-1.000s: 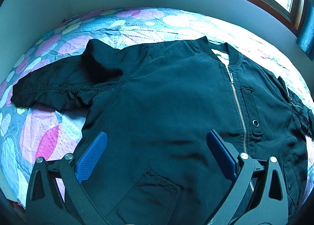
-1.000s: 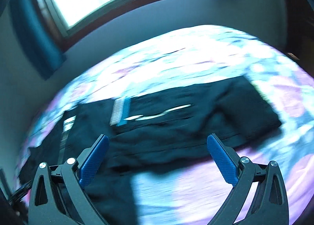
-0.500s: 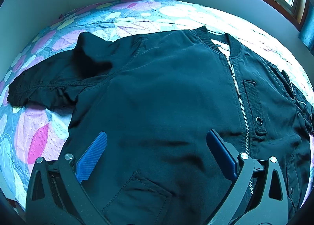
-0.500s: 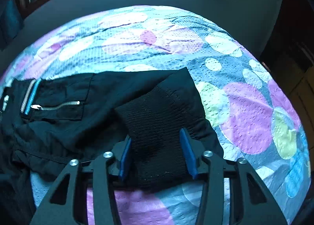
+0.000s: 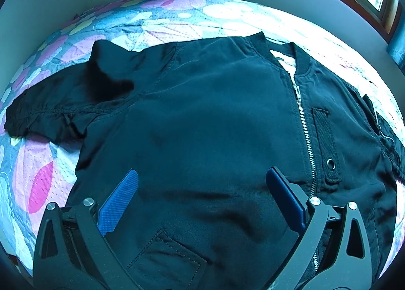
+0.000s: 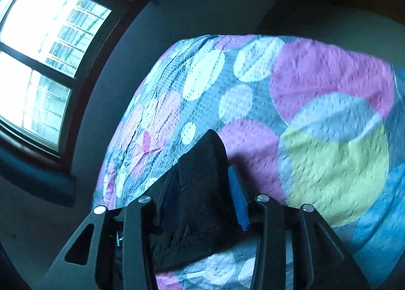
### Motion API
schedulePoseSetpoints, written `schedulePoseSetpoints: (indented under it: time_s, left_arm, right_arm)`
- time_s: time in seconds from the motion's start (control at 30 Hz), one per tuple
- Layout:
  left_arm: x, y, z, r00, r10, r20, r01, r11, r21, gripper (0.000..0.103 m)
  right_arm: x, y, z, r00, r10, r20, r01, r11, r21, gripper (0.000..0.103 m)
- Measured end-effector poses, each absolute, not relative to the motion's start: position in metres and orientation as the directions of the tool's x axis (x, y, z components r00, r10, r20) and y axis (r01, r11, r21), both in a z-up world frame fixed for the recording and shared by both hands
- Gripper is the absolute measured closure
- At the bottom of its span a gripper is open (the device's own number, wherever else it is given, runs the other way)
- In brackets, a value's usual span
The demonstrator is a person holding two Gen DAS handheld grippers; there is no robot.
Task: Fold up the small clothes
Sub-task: 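Grasp the ribbed sleeve cuff with the right tool and lift it, then carry the sleeve across the jacket body and open the right tool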
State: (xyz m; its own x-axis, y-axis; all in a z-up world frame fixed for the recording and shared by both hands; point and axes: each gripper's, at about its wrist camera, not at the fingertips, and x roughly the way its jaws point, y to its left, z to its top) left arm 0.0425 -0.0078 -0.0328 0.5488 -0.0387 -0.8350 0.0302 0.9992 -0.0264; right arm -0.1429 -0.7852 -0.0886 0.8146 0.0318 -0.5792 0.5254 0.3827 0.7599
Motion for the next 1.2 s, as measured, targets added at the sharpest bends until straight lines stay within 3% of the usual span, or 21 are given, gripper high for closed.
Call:
schedulePoseSetpoints:
  time_s: [0.07, 0.2, 0.37, 0.47, 0.5, 0.57, 0.8, 1.0, 1.2]
  left_arm:
    - [0.044, -0.007, -0.034, 0.544, -0.039, -0.838, 0.023, 0.999, -0.032, 0.002]
    - [0.043, -0.007, -0.035, 0.550, -0.040, -0.834, 0.020, 0.999, -0.035, 0.002]
    - [0.042, 0.000, -0.034, 0.549, -0.047, -0.834, 0.006, 0.999, -0.053, 0.002]
    - [0.043, 0.002, -0.035, 0.541, -0.056, -0.839, 0.001, 0.998, -0.065, 0.002]
    - [0.044, 0.002, -0.035, 0.540, -0.062, -0.839, 0.001, 0.997, -0.073, 0.002]
    - [0.044, 0.001, -0.035, 0.541, -0.061, -0.839, 0.001, 0.997, -0.072, 0.002]
    - [0.039, 0.014, -0.033, 0.544, -0.052, -0.838, -0.001, 0.998, -0.063, 0.002]
    - [0.033, 0.036, -0.028, 0.556, -0.037, -0.830, -0.001, 0.999, -0.046, 0.002]
    - [0.028, 0.064, -0.017, 0.581, -0.019, -0.814, -0.027, 0.999, -0.042, 0.002]
  right_arm:
    - [-0.150, -0.787, -0.102, 0.838, 0.060, -0.543, 0.496, 0.332, 0.802, 0.046]
    - [-0.151, -0.785, -0.117, 0.838, 0.083, -0.540, 0.494, 0.304, 0.814, 0.046]
    - [-0.169, -0.779, -0.115, 0.851, 0.014, -0.524, 0.505, 0.250, 0.826, 0.046]
    - [-0.156, -0.768, -0.116, 0.851, 0.082, -0.519, 0.481, 0.276, 0.832, 0.046]
    - [-0.149, -0.763, -0.113, 0.835, 0.078, -0.544, 0.497, 0.315, 0.808, 0.048]
    - [-0.138, -0.758, -0.110, 0.814, 0.050, -0.578, 0.523, 0.370, 0.768, 0.088]
    - [-0.144, -0.770, -0.109, 0.850, -0.015, -0.526, 0.501, 0.326, 0.802, 0.089]
    - [-0.133, -0.726, -0.026, 0.911, -0.053, -0.409, 0.384, 0.471, 0.794, 0.089]
    - [-0.090, -0.627, 0.080, 0.962, 0.067, -0.264, 0.149, 0.681, 0.717, 0.089]
